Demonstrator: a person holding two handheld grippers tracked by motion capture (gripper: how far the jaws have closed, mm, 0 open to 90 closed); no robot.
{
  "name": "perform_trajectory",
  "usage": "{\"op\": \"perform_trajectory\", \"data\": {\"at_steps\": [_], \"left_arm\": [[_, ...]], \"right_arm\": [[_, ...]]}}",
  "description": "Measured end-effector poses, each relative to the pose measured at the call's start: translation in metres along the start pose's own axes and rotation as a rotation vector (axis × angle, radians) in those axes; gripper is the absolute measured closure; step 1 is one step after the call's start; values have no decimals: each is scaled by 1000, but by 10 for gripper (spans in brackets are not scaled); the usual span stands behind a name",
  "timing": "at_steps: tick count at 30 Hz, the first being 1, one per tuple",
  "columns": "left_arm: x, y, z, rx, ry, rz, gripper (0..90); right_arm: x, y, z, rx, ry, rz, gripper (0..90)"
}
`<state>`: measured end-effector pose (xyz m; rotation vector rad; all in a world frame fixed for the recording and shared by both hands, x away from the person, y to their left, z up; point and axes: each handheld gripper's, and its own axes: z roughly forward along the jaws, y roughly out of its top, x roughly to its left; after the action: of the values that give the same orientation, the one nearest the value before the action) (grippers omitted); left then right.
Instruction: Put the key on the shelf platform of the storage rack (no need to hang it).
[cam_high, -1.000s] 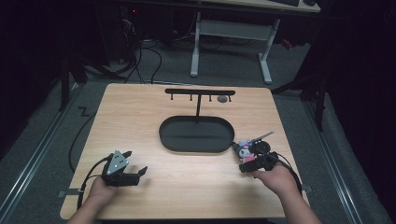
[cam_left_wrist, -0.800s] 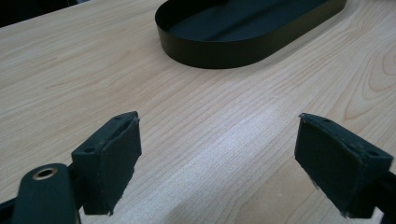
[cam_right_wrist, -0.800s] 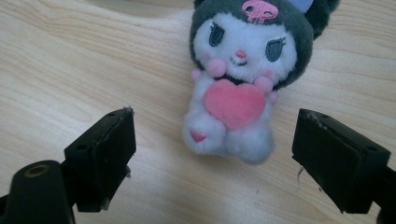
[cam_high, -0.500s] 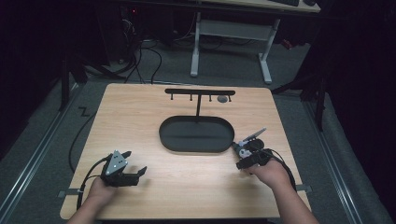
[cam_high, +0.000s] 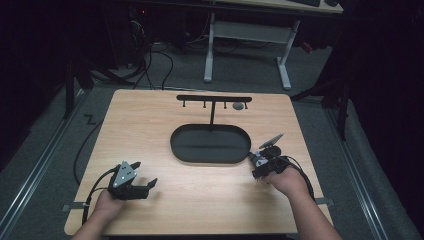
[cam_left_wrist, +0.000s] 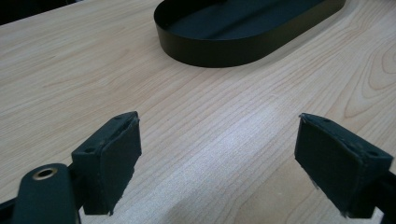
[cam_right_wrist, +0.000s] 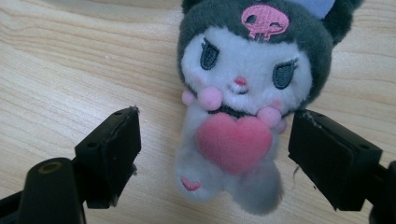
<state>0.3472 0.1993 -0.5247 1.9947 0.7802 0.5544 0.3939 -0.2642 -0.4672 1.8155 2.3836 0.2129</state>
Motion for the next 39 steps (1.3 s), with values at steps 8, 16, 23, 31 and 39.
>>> {"op": "perform_trajectory", "data": {"at_steps": [8,16,23,31,39], "left_arm": [[-1,0,0,2,0,2,154],[-1,0,0,7,1,4,154],[0,0,1,5,0,2,154],[-1,0,1,5,1,4,154],[-1,0,1,6,-1,4,154]], "right_arm": [[-4,-4,4,14,3,26,289],[-11,-7,8,29,28,52,397],[-13,-5,8,34,28,72,464],[-13,-6,-7,13,11,77,478],[-17,-9,-26,-17,-3,85,478]]}}
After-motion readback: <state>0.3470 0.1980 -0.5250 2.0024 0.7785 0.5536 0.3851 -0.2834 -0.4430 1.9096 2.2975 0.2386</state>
